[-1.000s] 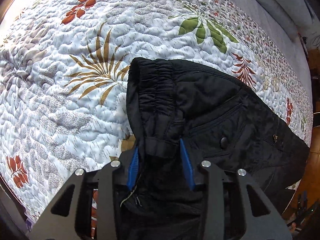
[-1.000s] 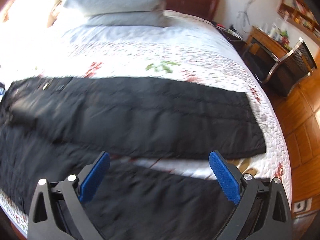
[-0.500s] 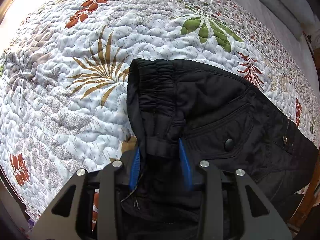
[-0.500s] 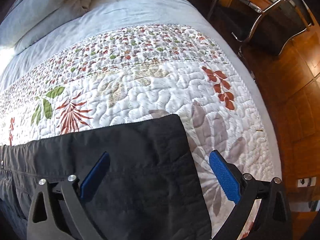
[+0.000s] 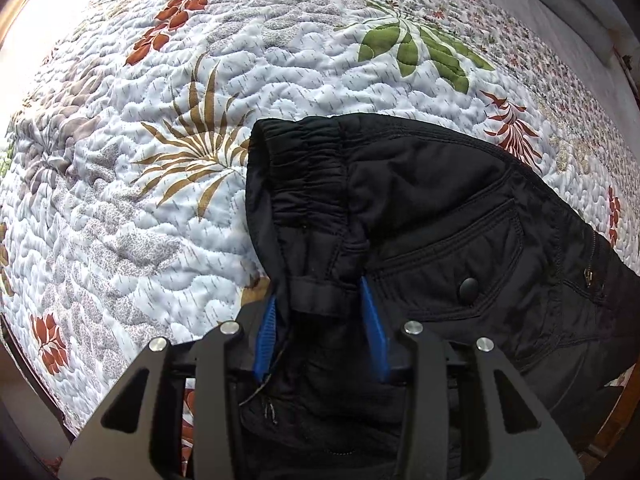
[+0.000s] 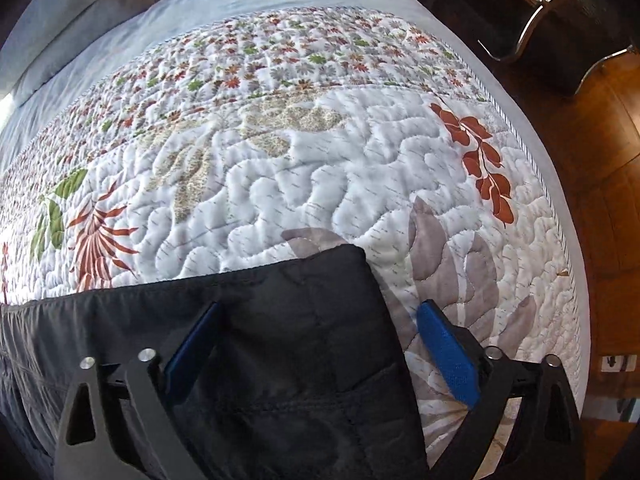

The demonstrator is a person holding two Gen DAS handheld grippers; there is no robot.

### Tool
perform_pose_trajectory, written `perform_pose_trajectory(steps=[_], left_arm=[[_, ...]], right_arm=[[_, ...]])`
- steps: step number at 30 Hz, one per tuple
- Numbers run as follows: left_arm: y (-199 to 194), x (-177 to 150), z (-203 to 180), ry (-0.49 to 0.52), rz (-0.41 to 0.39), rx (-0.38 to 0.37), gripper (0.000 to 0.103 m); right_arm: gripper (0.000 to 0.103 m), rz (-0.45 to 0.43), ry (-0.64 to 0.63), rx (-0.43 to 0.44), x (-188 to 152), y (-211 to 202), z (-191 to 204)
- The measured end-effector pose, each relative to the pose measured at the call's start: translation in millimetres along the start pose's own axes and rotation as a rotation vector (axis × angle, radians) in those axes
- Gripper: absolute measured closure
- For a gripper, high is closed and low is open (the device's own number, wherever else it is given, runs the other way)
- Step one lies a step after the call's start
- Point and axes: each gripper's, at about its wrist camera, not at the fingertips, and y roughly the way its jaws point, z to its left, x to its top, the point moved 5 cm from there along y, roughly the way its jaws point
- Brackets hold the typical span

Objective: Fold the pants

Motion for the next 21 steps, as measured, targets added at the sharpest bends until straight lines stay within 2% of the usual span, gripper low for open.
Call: perform_pose_trajectory(steps=[2,4,7,10,12,14,17,21], left_arm=[[-0.3,0.5,-5.3,0.012,-0.006,0.015,0.065],[-2.0,0.2,-11.5,0.024,-0.019,0.027,0.067],[-6.2,-0.9,-18.8,0.045,-0.045,0.032,0.072],[-13.3,-2.9,-21.7,0.024,-0.071,-0.008,0.076],[-20.1,-5.7,-24.5,0.019,-0.093,-0.038,0.078],[-28.4,-9.2,-28.0,0.020,-0.117,-0.066,0.080],[-41.2,-17.4,-32.9,0.010,-0.156,-0.119,0.080],[-60.2,-37.7,-37.0,0.043,-0.216,-0.185,0.080]], right_arm=[[0.051,-0.026,-0.041,-0.048,-2.9,-7.9,3.9],[0.083,-0.042,-0.054,-0.047,-6.8,-17.0,7.1],[0.090,-0.091,-0.093,-0.078,-12.9,-38.6,17.4],[0.092,-0.165,-0.141,-0.077,-22.2,-68.0,30.7],[0.093,-0.244,-0.155,-0.057,-31.6,-98.4,37.9],[0.093,-0.342,-0.175,-0.009,-45.1,-134.0,43.1],[0.093,-0.444,-0.205,0.062,-73.2,-180.7,53.2],[0.093,-0.569,-0.227,0.146,-130.8,-230.5,55.3]])
